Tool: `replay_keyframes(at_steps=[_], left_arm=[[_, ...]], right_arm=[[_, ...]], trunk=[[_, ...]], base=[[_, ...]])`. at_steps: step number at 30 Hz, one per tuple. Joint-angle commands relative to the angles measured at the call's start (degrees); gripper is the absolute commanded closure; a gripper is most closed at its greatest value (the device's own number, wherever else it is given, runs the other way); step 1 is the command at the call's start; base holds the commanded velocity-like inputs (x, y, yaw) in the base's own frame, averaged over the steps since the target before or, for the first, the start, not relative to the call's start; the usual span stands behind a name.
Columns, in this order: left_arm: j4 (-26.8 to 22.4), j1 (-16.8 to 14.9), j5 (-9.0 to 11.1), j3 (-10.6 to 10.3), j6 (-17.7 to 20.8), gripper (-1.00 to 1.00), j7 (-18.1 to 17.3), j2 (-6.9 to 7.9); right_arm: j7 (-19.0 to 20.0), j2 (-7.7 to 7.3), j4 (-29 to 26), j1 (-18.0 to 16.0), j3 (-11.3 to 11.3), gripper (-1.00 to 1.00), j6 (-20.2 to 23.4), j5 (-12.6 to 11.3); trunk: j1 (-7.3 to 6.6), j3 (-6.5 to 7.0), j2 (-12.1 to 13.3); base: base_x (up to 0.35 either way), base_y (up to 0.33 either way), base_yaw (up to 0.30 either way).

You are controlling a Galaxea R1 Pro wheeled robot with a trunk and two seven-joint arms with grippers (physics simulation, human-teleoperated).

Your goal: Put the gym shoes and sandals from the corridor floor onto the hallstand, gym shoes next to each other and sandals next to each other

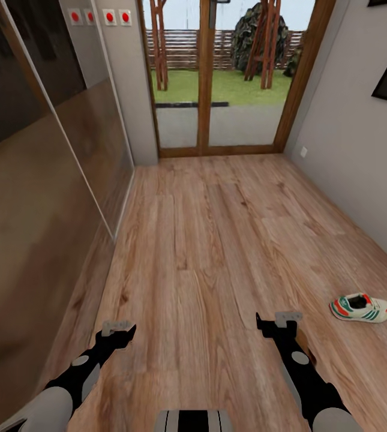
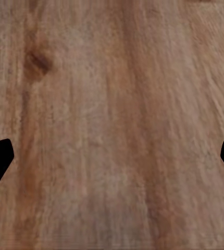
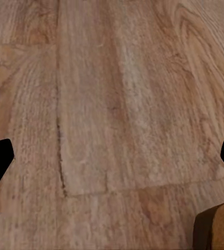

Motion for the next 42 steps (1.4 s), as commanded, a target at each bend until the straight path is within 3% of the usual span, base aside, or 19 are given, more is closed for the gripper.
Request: replay_keyframes(at_steps=[1,11,21,42], left_arm=[[0.05,-0.04,-0.53,0.5,-0.23,-1.0,-0.27,-0.01],[0.07,0.02,-0.53,0.5,-0.31,-1.0,-0.27,-0.4],[0.05,0.12,-0.54,0.5,-0.36,-1.0,-0.27,-0.44],[0.05,0.05,-0.54,0.5,-0.3,-1.0,-0.27,-0.38]], right_arm=[[0.07,0.06,0.02,-0.03,-0.3,-1.0,-0.18,0.58],[0.07,0.06,0.02,-0.03,-0.3,-1.0,-0.22,0.58],[0.07,0.06,-0.06,-0.03,-0.3,-1.0,-0.21,0.58],[0.07,0.06,-0.04,-0.03,-0.3,-1.0,-0.19,0.58]], trunk=[[0.02,-0.04,-0.01],[0.02,-0.04,-0.01],[0.02,-0.04,-0.01],[0.02,-0.04,-0.01]], base=[[0.318,0.141,0.0],[0.291,0.125,0.0],[0.139,0.01,0.0],[0.302,0.0,0.0]])
